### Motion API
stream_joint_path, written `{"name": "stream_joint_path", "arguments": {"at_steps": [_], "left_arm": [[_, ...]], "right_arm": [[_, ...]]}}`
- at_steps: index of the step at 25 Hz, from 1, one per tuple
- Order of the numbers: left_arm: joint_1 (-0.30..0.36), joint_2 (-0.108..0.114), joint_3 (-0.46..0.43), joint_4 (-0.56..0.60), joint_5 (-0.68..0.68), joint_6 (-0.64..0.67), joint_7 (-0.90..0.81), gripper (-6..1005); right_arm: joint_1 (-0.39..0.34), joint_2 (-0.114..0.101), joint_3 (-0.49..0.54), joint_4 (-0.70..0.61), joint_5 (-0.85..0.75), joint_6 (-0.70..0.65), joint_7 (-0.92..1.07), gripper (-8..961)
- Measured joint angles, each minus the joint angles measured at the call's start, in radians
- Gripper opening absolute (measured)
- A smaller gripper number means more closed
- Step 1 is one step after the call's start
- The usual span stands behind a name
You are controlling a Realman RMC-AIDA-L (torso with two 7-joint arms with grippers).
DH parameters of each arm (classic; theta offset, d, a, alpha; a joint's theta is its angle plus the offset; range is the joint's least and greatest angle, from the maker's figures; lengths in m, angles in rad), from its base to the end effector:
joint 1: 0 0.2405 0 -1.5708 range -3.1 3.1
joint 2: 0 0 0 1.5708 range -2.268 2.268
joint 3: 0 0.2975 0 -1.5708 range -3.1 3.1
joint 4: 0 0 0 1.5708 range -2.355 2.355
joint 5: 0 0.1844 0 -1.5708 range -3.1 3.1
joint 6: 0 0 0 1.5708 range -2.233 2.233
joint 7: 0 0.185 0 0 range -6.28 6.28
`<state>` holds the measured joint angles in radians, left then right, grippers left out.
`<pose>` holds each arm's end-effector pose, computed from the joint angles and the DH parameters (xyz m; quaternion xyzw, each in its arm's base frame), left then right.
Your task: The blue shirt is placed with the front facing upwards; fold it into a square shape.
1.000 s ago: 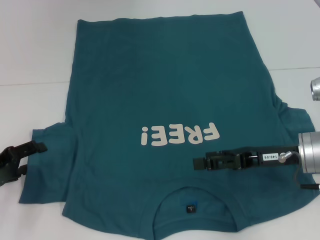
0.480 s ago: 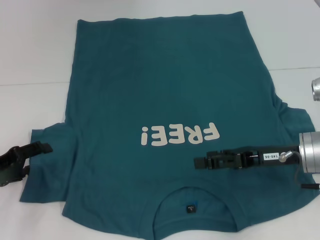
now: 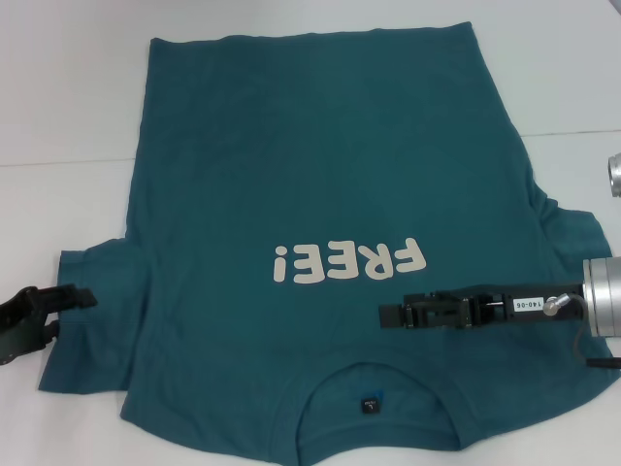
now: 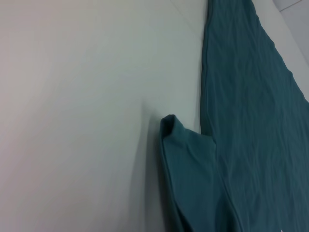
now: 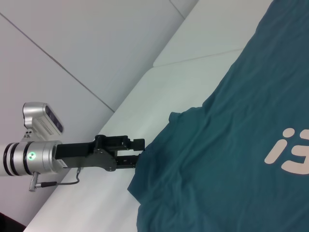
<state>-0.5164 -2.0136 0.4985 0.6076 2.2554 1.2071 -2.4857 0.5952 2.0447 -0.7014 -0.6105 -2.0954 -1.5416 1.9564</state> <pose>-0.3671 0.3729 -0.0175 -0.6088 -0.7298 -0.2300 0.2096 0.2629 0.3513 -0.0600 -0.8602 0.4617 0.2120 0.0445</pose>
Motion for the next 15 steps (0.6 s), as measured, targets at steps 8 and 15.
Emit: {"name": "stream_joint_path", "arguments": {"at_steps": [8,15], "left_arm": [[-0.001,0.000,0.000,0.000,0.000,0.009,0.000,549],[-0.001,0.001,0.000,0.003,0.000,0.020,0.000,306]], "right_arm": [[0.000,0.000,0.001,0.000,0.000,0.000,-0.001,945],[-0.001,0.000,0.004,0.000,0.000,0.000,0.001,945]]}}
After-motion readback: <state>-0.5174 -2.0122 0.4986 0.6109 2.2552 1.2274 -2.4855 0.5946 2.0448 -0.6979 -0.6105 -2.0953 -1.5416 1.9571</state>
